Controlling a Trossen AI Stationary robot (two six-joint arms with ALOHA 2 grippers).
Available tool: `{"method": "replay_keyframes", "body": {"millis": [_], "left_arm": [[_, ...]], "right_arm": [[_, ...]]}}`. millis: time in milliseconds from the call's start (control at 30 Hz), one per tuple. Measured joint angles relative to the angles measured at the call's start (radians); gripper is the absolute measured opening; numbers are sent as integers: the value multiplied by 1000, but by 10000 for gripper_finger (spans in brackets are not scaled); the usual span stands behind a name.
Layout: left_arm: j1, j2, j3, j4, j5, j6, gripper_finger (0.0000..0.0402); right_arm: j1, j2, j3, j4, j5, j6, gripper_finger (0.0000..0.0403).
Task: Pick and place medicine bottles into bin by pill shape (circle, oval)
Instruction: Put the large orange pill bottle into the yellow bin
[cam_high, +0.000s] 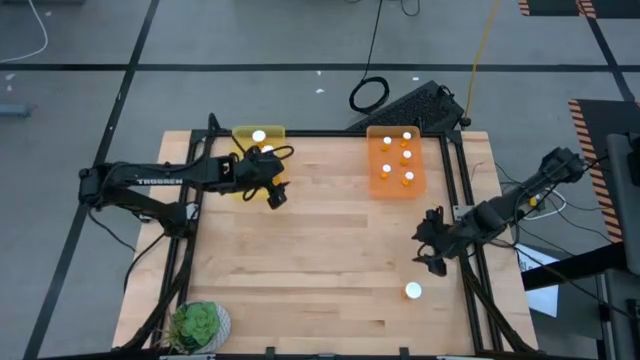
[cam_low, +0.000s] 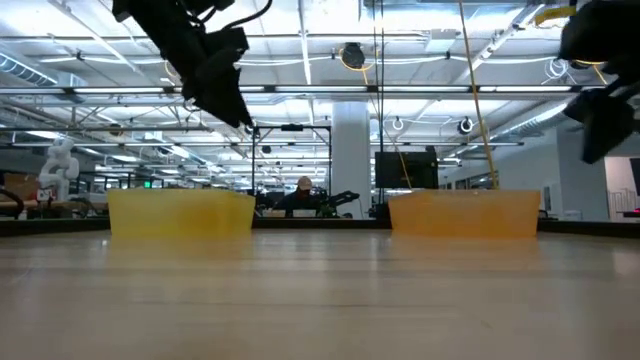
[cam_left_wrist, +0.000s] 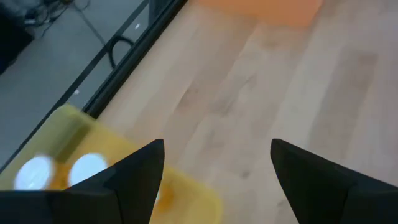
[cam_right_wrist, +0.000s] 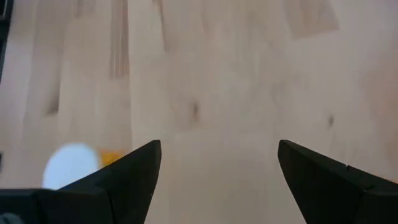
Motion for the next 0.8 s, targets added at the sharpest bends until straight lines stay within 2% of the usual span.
{"method": "replay_keyframes", "body": {"millis": [200,467,633,800], "left_arm": [[-81,0,0,91,0,-38,294],[-199,0,0,145,-33,-127,294],[-278,0,0,144,-94,-191,294],[-351,1,0,147,-162,-260,294]], "right_arm": [[100,-4,0,-75,-34,129,315],[219,-5,0,-144,-13,282,315],[315,21,-3,-85,45,336,315],[405,80,-78,101,57,364,315]]}}
